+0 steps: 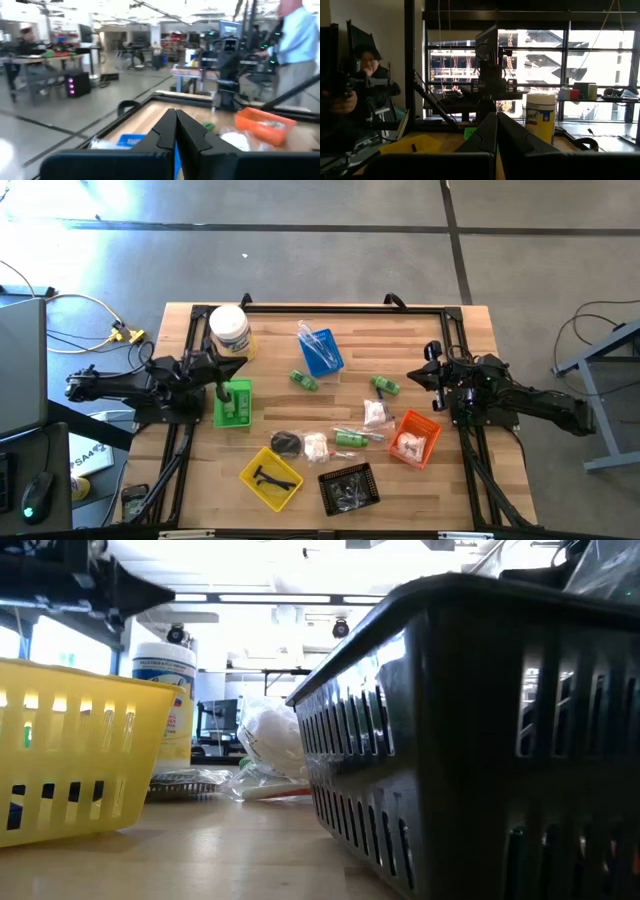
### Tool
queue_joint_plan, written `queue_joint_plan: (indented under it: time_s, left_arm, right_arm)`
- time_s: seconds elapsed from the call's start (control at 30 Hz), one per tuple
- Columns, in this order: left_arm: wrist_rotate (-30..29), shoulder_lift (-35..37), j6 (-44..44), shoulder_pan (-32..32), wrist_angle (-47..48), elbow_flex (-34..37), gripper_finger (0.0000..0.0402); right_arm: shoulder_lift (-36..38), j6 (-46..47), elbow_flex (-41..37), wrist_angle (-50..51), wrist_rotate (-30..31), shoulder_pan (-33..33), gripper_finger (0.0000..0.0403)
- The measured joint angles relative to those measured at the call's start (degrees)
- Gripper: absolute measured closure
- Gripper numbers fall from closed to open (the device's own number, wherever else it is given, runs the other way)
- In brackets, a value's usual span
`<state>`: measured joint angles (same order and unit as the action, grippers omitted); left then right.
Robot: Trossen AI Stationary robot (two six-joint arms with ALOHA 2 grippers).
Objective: Pick & Place Travel size toiletries
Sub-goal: Put the white cotton pack into the orange bin
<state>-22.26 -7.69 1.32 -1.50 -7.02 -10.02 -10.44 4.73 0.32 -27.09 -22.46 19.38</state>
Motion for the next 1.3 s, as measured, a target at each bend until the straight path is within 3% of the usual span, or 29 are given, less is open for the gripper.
queue_joint_plan:
  time_s: [0.17, 0.67, 0.83, 1.07, 1.3]
  left_arm:
    - [0.02, -6.99, -3.14, 0.00, 5.05, -5.21, 0.0361]
    - [1.25, -37.92, -4.88, 0.00, 11.38, -22.22, 0.0205]
    - [8.39, -47.92, -3.83, 0.00, 15.91, -28.81, 0.0180]
    - [26.75, -62.18, 7.13, 0.00, 17.57, -33.87, 0.0174]
    - [29.56, -71.56, 16.64, -1.31, 17.04, -34.67, 0.0174]
  right_arm:
    - [0.00, -0.44, 0.00, -0.30, 0.01, 0.00, 0.0401]
    - [0.00, -0.89, 0.02, -0.14, 0.02, 0.00, 0.0401]
    - [0.00, 0.13, 0.00, 0.21, 0.00, 0.00, 0.0401]
    - [0.00, 3.06, 0.01, 1.53, 0.00, 0.00, 0.0401]
    - [-0.02, 3.02, 0.02, 3.27, 0.02, 0.00, 0.0401]
